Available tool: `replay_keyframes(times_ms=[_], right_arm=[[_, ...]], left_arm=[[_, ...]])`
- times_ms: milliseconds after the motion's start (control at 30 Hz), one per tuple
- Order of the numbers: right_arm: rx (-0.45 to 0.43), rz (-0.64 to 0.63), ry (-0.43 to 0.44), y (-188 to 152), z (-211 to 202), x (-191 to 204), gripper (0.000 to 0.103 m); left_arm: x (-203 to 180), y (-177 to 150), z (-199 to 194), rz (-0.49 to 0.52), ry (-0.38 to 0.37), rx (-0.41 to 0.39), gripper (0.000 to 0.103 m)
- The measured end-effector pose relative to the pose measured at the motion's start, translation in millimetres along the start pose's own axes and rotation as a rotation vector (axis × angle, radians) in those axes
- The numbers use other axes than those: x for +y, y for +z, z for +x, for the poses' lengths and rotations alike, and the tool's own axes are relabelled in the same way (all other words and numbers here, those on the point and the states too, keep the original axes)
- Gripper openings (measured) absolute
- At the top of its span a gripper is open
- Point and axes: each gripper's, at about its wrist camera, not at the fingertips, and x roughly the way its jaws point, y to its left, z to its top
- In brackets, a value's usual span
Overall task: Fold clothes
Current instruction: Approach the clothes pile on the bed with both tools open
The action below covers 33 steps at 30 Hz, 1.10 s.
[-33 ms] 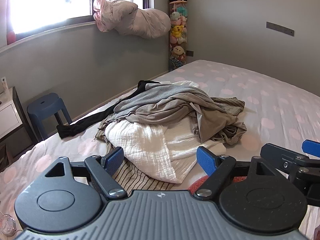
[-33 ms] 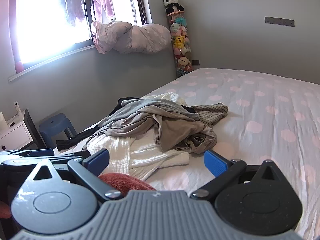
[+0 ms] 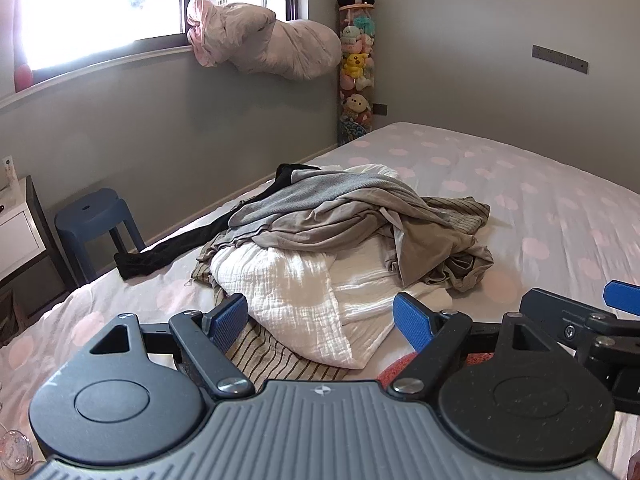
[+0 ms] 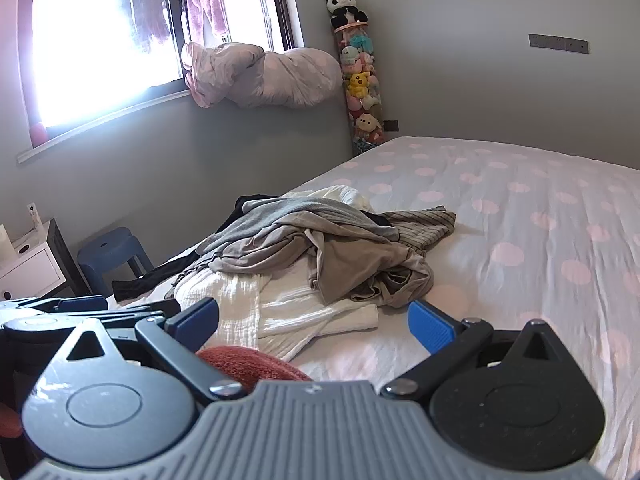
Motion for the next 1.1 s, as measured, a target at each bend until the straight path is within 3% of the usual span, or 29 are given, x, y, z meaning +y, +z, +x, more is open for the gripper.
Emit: replay_keyframes(times_ms=[100,367,1100], right_arm=[[0.0,0.003,-0.002,1,-1,-1,0.102],[0.007,-0.002,-0.019,7,2,-4,0.102],[0.008,-0.034,-0.051,3,-4,1,0.102]], left_arm=[[2,1,5,-0.023,-0.026,0.036,0.08],[-1,-2,-2,-0.026,-0.01,-0.009,0.08],[-3,-8,-1,-0.033,-0.034,0.027,0.08]])
